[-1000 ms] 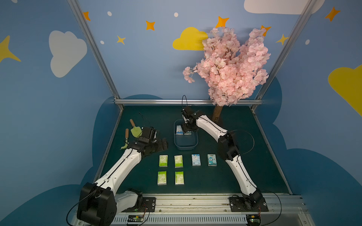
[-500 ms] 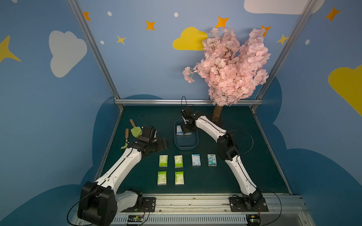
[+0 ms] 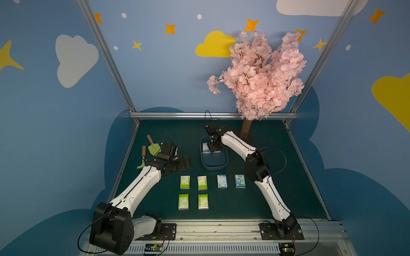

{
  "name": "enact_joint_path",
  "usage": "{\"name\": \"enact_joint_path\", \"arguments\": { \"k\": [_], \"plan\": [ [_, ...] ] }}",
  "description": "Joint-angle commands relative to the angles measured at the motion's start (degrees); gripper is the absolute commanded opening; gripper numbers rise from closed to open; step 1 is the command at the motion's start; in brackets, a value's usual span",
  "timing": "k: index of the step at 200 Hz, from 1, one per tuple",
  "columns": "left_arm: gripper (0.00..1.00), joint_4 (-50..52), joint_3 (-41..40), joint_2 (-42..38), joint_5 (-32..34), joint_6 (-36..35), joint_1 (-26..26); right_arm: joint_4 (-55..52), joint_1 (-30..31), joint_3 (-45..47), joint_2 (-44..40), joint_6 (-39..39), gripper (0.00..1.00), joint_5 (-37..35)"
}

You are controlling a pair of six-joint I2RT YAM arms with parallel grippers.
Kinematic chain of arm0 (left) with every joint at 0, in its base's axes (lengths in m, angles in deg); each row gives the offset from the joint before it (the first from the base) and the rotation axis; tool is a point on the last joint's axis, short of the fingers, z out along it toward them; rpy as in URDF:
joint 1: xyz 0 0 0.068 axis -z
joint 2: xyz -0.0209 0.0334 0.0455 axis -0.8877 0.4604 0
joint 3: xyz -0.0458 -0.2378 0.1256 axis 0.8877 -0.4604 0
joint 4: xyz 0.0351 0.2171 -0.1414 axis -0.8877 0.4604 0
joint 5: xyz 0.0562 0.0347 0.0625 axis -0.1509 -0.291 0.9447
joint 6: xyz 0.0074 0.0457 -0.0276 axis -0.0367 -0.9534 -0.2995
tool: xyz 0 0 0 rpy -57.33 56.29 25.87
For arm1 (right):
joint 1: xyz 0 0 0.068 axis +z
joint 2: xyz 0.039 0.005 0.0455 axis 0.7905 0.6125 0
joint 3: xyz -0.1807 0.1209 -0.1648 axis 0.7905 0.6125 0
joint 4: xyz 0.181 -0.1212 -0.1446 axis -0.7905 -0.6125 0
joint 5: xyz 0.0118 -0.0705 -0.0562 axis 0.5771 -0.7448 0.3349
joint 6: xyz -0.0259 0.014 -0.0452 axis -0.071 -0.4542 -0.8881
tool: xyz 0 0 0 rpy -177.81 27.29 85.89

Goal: Take the pocket tissues out of the storage box
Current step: Pick up the pocket tissues from the storage box.

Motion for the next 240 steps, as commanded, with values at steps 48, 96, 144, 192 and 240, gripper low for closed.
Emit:
{"name": "enact_joint_path", "arguments": {
  "k": [48, 96, 144, 192, 240],
  "plan": [
    [1.00, 0.7, 1.6, -0.3, -0.6, 0.0, -0.3, -2.7, -0.6, -1.6, 4.5, 3.3, 0.68, 5.2],
    [1.00, 1.1, 1.7, -1.2, -0.3, 0.1, -0.3, -2.6, -0.6, -1.9, 2.0, 3.6, 0.56, 4.8],
    [1.00, 1.6, 3.0, -1.3, 0.5, -1.1, -0.3, -2.6, 0.0, -0.1, -3.7, 4.5, 0.52, 4.3],
    [1.00, 1.0, 3.8, -2.2, 0.6, -1.6, -0.5, -2.7, 1.5, 4.9, -11.5, 8.7, 0.51, 3.1],
    [1.00, 0.0, 3.2, -3.6, 0.6, -1.0, -0.5, -5.3, 4.8, 12.2, -21.0, 10.8, 0.50, 3.9]
  ]
}}
